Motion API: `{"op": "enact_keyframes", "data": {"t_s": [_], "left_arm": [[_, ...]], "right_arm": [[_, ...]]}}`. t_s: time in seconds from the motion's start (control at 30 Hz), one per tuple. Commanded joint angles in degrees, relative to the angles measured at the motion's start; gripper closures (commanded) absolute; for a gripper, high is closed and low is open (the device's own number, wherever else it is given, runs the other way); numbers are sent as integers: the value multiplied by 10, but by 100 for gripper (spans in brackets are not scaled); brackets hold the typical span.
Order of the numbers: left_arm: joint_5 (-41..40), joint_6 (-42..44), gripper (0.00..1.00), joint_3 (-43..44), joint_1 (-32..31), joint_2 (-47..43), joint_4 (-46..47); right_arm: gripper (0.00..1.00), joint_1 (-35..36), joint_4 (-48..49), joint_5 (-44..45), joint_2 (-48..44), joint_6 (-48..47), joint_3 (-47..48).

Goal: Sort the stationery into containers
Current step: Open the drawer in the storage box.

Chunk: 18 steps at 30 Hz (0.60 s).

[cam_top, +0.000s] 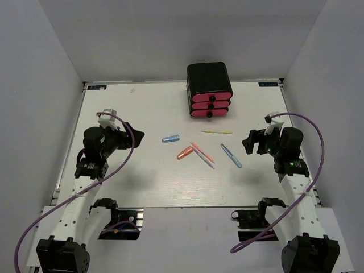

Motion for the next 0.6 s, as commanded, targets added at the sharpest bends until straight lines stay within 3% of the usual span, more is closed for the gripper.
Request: {"op": "enact_keyframes", "data": {"t_s": [0.0,0.07,0.1,0.2,0.27,0.3,0.33,0.43,0.5,0.53,0.57], "left_arm": [[44,5,3,14,0,-3,20],[59,10,16,9,0,-3,26],[66,11,50,9,0,-3,32],[79,11,96,9,0,-3,38],[79,11,98,9,0,3,38],[79,11,90,9,0,3,38],[79,11,55,9,0,8,38],[79,11,9,9,0,8,38],[84,11,3,9,0,8,38],[84,11,1,9,0,8,38],[90,11,1,9,0,8,38]], "right_arm": [[10,-4,-9,-49,-10,-56,-2],[10,-4,-8,-68,-20,-111,-20],[10,-4,-18,-73,-20,-121,-20],[10,-2,-42,-92,-11,-173,-16],[10,-1,-51,-93,4,-176,-13],[10,1,-50,-123,8,-183,-15],[10,2,-52,-141,13,-194,-14],[10,2,-38,-220,36,-189,-1],[15,9,-14,-266,62,-175,28],[45,13,-2,-269,70,-154,53],[68,26,2,-247,108,-124,71]]}}
